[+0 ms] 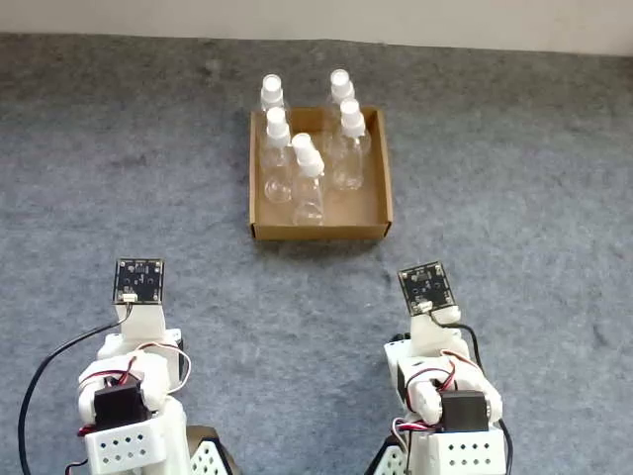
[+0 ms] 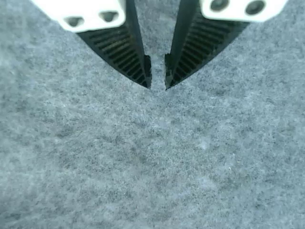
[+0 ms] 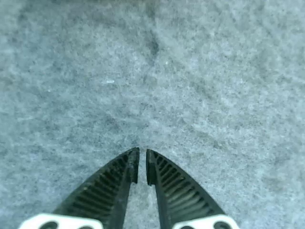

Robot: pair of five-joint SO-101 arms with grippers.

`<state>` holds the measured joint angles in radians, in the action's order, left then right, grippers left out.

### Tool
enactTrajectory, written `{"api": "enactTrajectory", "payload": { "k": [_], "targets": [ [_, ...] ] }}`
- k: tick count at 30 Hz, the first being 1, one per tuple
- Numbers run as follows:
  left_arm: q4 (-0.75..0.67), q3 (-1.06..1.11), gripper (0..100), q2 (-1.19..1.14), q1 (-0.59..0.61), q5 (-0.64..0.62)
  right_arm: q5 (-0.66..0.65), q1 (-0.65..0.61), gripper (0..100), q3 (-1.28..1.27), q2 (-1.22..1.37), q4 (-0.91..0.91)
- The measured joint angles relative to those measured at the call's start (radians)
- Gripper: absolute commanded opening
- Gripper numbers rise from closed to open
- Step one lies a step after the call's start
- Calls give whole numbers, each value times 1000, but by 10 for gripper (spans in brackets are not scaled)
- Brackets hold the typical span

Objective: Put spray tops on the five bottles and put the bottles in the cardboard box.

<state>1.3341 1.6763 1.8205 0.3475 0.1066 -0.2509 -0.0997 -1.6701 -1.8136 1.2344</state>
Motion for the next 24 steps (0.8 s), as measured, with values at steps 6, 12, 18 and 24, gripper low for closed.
{"api": "enactTrajectory", "payload": {
  "k": [6,12,18,24],
  "targets": [
    [0,0,11,0,0,0,0,0,4,0,0,0],
    [0,0,11,0,0,0,0,0,4,0,0,0],
    [0,0,11,0,0,0,0,0,4,0,0,0],
    [0,0,11,0,0,0,0,0,4,0,0,0]
  ]
}}
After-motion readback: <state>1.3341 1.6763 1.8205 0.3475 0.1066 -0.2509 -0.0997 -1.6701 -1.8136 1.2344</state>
